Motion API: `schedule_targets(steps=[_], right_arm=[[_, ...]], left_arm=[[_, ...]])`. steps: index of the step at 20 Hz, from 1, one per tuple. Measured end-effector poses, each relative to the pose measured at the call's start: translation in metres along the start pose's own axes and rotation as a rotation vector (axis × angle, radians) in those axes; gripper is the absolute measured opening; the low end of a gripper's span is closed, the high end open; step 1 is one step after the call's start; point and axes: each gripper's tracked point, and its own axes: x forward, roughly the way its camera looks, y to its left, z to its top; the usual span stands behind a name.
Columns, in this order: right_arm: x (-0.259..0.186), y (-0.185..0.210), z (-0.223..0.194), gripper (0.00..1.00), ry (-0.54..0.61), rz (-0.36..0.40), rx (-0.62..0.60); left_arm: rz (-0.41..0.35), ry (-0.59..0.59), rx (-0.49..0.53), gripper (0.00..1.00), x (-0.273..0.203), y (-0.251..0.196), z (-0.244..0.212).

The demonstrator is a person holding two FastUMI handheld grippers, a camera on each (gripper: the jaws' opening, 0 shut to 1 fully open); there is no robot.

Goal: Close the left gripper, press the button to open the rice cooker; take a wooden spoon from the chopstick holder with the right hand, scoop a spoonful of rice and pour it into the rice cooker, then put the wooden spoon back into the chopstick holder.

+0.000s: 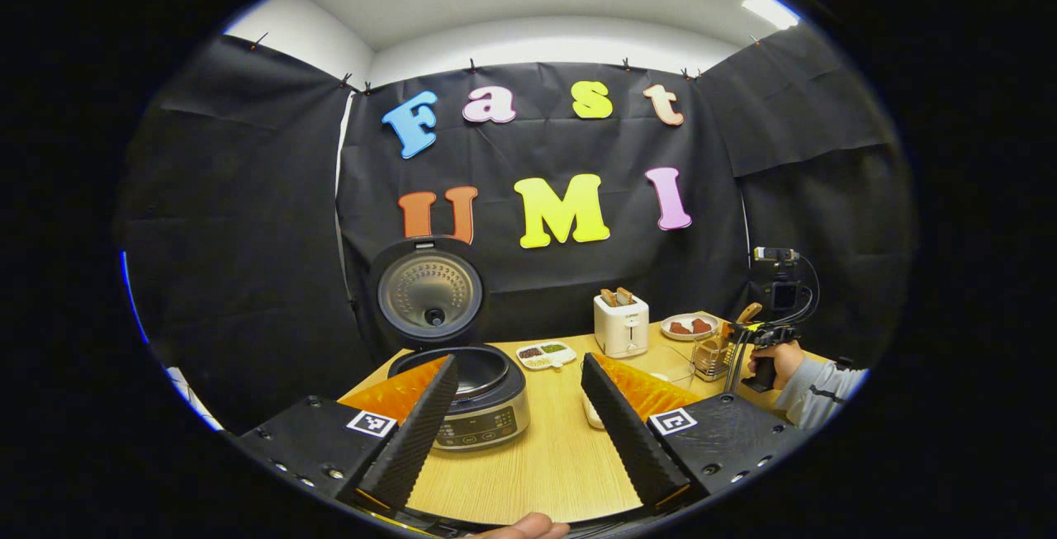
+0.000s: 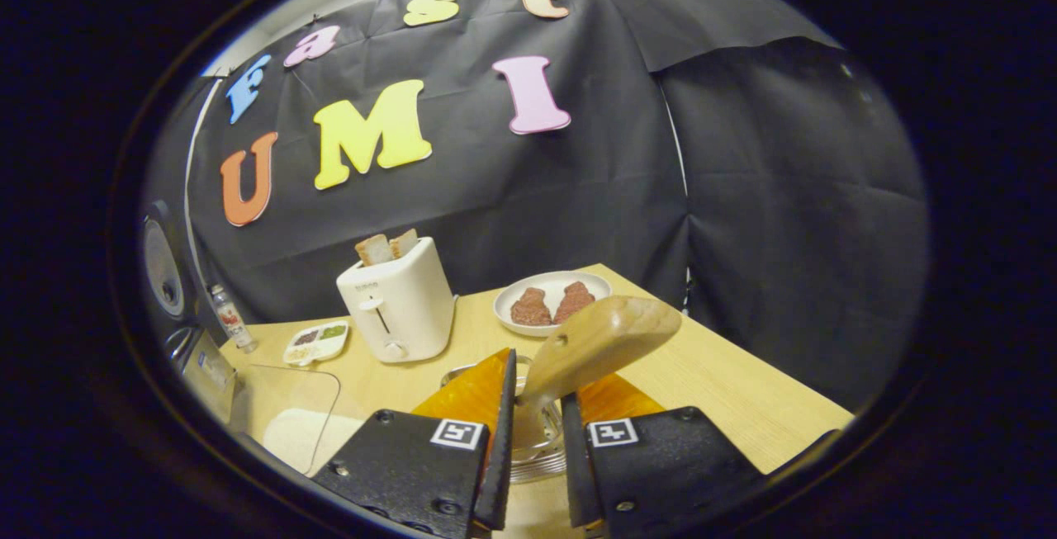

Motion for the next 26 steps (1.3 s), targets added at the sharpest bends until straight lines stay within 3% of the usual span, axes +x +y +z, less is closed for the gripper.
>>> schedule_targets(steps=[3, 7, 9, 11, 12, 18, 21, 26], right_arm=[[0.001, 0.010, 0.008, 0.20, -0.004, 0.015, -0.016], [-0.009, 0.022, 0.024, 0.15, -0.029, 0.047, -0.042], [-0.016, 0.026, 0.038, 0.14, -0.056, 0.052, -0.062], [-0.023, 0.032, 0.053, 0.19, -0.079, 0.058, -0.088], [-0.028, 0.033, 0.061, 0.13, -0.095, 0.059, -0.099], [-0.066, 0.062, 0.097, 0.14, -0.139, 0.111, -0.109], [-0.082, 0.089, 0.098, 0.14, -0.112, 0.165, -0.080], [-0.092, 0.154, 0.078, 0.14, -0.006, 0.319, -0.034]], left_arm=[[-0.006, 0.014, -0.018, 0.96, 0.001, 0.004, -0.006], [0.001, 0.014, -0.037, 0.96, -0.003, 0.011, -0.005], [0.003, 0.001, -0.033, 0.96, -0.005, 0.014, -0.002], [-0.003, -0.015, -0.028, 0.96, -0.008, 0.014, 0.000], [-0.016, -0.023, -0.027, 0.96, -0.009, 0.011, 0.002], [-0.033, -0.037, -0.022, 0.96, -0.011, 0.010, 0.007], [-0.018, -0.044, -0.015, 0.96, -0.012, 0.013, 0.008], [-0.030, -0.052, -0.051, 0.96, -0.015, 0.015, 0.006]])
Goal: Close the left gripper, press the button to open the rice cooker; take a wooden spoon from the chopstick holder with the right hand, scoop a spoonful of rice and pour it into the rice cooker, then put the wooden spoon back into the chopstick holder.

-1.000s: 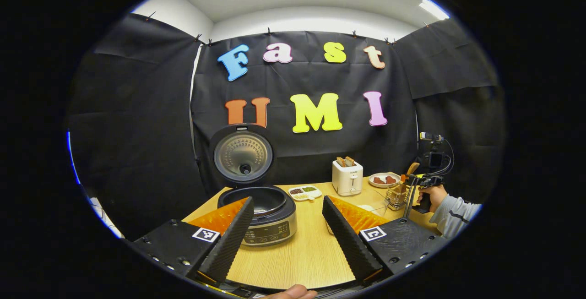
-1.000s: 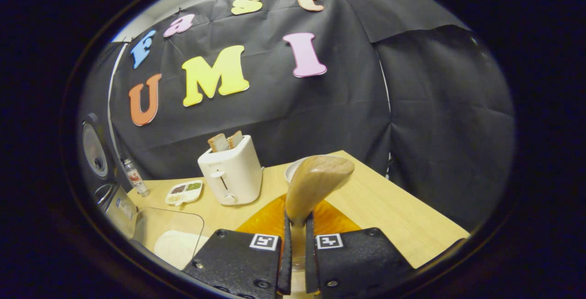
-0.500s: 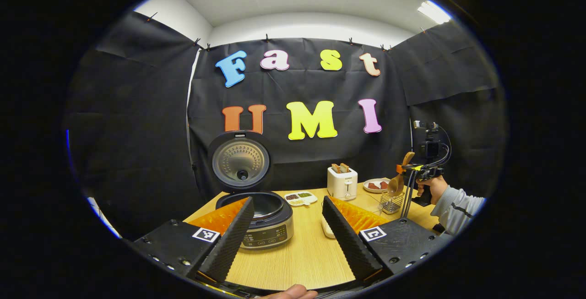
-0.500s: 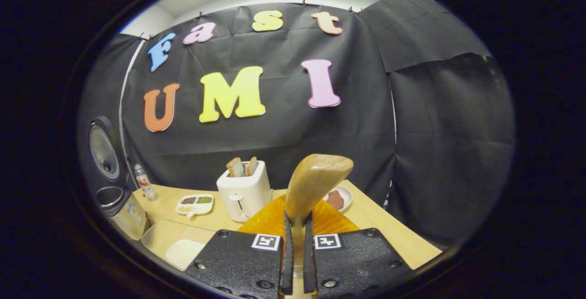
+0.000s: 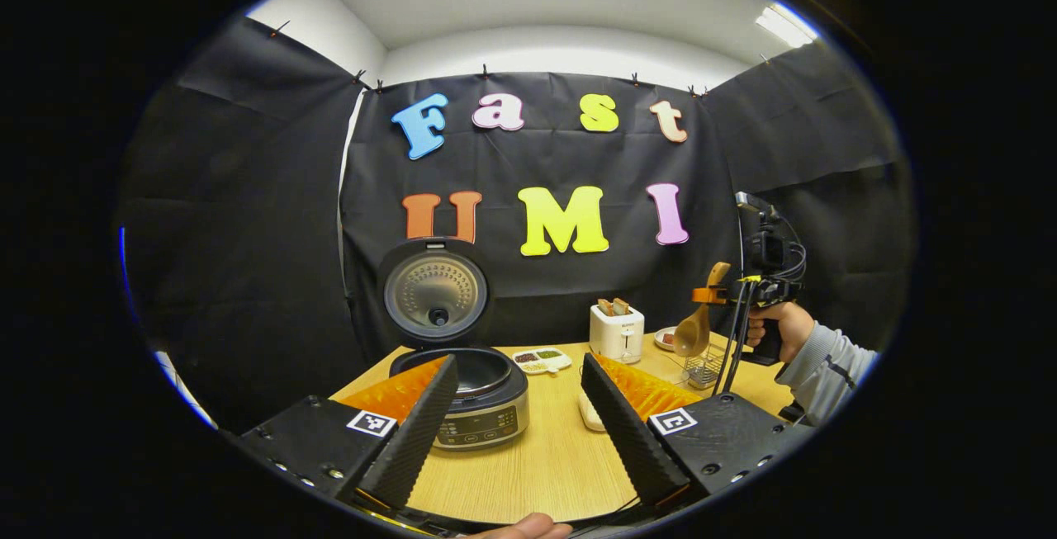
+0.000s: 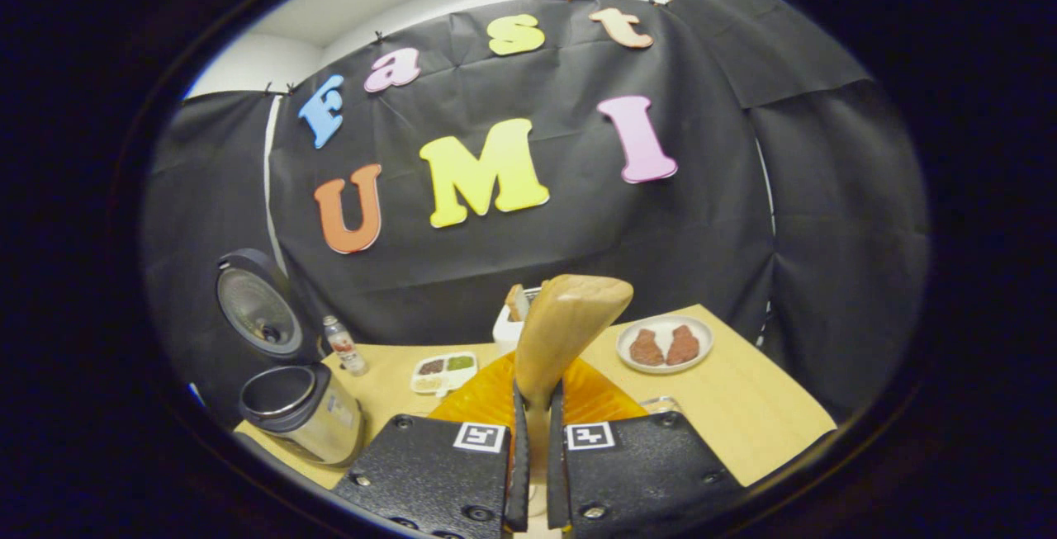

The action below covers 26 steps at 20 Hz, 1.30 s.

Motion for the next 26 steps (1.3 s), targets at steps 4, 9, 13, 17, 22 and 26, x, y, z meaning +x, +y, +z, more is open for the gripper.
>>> schedule_targets(steps=[4, 9, 13, 17, 22, 26], right_arm=[[0.017, 0.020, -0.031, 0.14, 0.073, 0.037, 0.008], [0.045, 0.028, -0.077, 0.14, 0.137, 0.039, 0.041], [0.062, 0.027, -0.103, 0.12, 0.141, -0.015, -0.061], [0.064, 0.037, -0.120, 0.10, 0.136, -0.008, -0.057], [0.060, 0.077, -0.130, 0.10, 0.168, 0.070, 0.030], [0.059, 0.097, -0.136, 0.10, 0.184, 0.132, 0.088]], left_arm=[[0.000, 0.002, -0.026, 0.96, -0.004, 0.003, -0.002], [-0.054, 0.009, -0.073, 0.97, -0.006, -0.008, -0.010], [-0.049, 0.025, -0.063, 0.97, -0.004, -0.007, -0.018], [-0.047, 0.021, -0.050, 0.97, -0.004, -0.006, -0.020], [-0.049, 0.044, -0.051, 0.97, -0.001, -0.007, -0.028], [-0.042, 0.058, -0.048, 0.97, -0.002, -0.004, -0.033]])
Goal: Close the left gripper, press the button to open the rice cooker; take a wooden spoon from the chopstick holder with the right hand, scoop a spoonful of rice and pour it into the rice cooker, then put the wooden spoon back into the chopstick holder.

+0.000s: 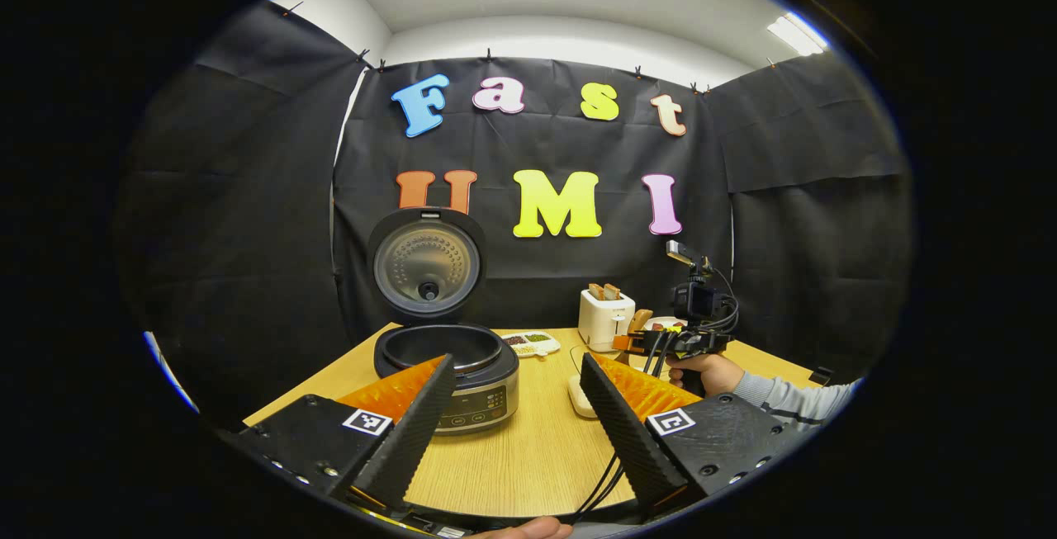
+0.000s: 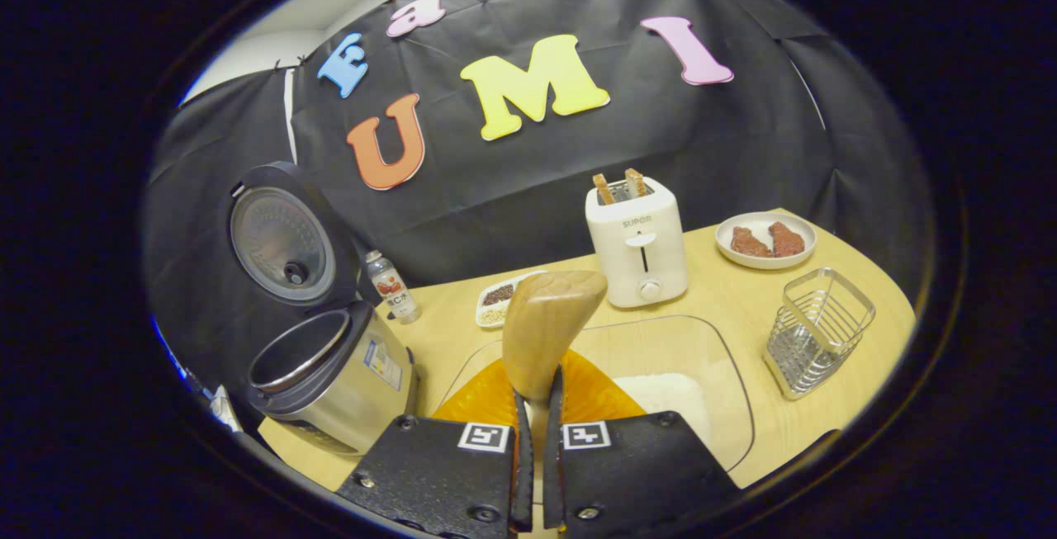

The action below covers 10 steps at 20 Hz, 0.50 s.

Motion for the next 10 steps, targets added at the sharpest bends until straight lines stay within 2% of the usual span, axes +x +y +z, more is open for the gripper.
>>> schedule_targets(steps=[6, 10], right_arm=[[-0.003, -0.024, 0.003, 0.10, 0.020, 0.027, 0.248], [-0.015, -0.039, 0.018, 0.10, -0.026, 0.048, 0.378]], left_arm=[[0.016, 0.014, -0.005, 0.97, -0.001, 0.006, -0.002], [0.031, 0.018, 0.010, 0.97, -0.002, 0.010, -0.001]])
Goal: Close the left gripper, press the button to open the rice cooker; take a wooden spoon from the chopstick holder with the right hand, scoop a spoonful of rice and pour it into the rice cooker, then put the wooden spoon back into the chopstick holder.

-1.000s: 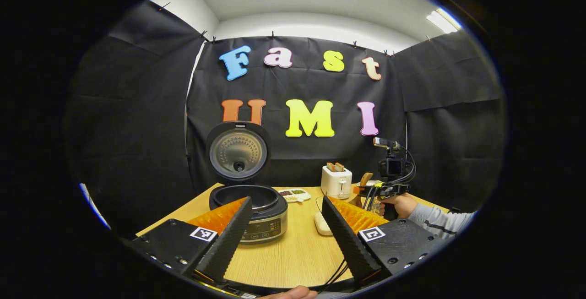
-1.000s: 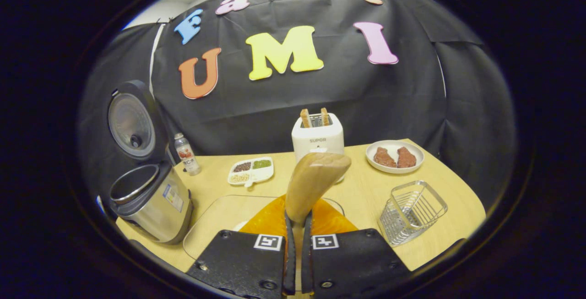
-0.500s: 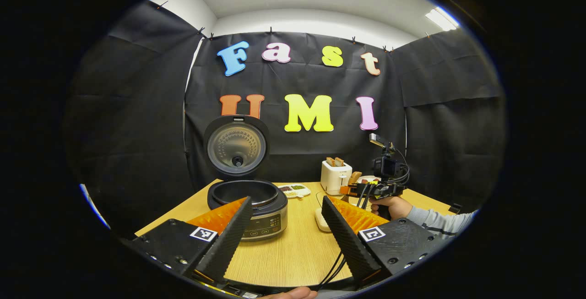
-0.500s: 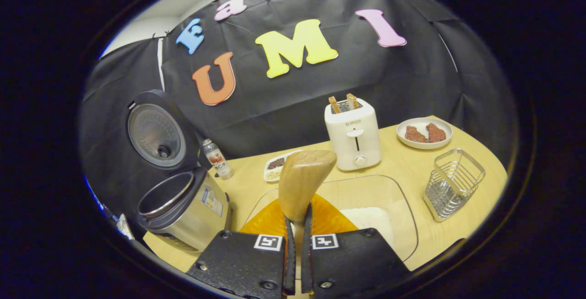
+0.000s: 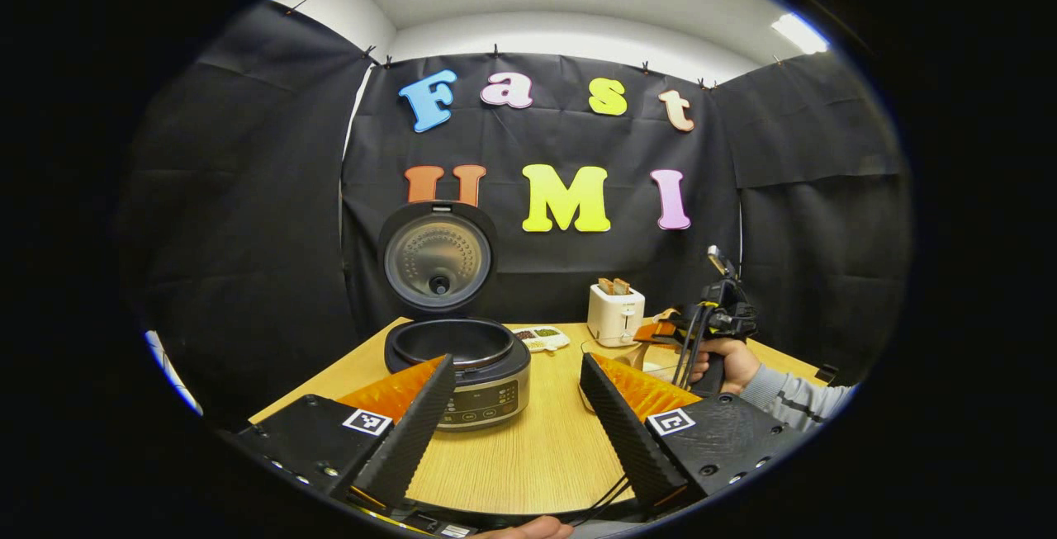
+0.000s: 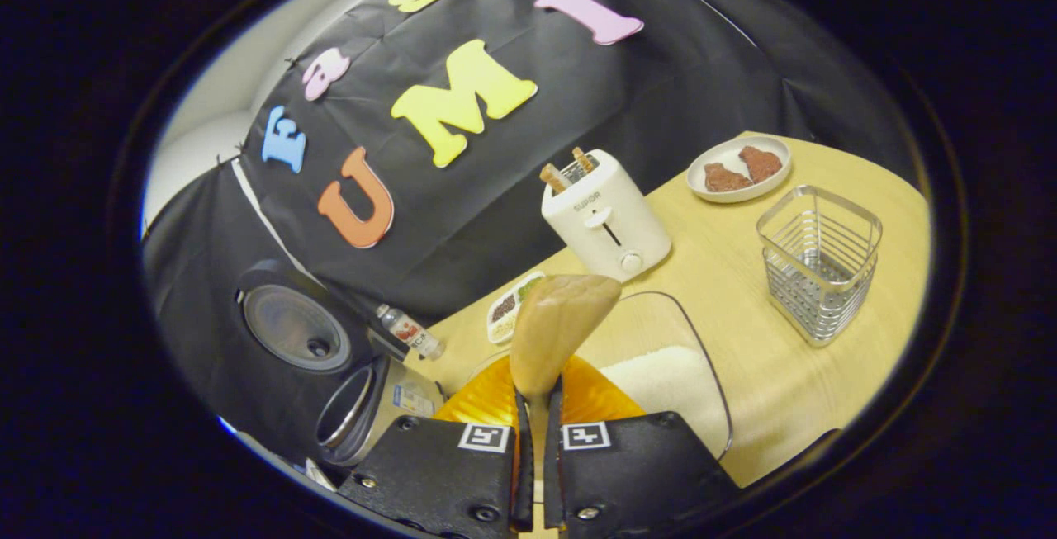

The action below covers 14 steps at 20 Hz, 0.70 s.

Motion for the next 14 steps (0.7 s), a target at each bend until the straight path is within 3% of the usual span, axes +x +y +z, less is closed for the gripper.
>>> schedule_targets(steps=[8, 9, 10, 14], right_arm=[[-0.024, -0.026, 0.034, 0.10, -0.106, 0.043, 0.287], [-0.026, -0.028, 0.034, 0.05, -0.111, 0.048, 0.314], [-0.028, -0.029, 0.036, 0.10, -0.117, 0.057, 0.343], [-0.042, -0.033, 0.053, 0.10, -0.167, 0.109, 0.528]], left_arm=[[0.005, 0.015, 0.025, 0.97, 0.003, -0.005, -0.003], [0.011, 0.014, 0.031, 0.97, 0.003, -0.004, -0.002], [0.012, 0.015, 0.037, 0.97, 0.005, -0.005, -0.003], [0.010, 0.023, 0.040, 0.97, 0.005, -0.005, -0.007]])
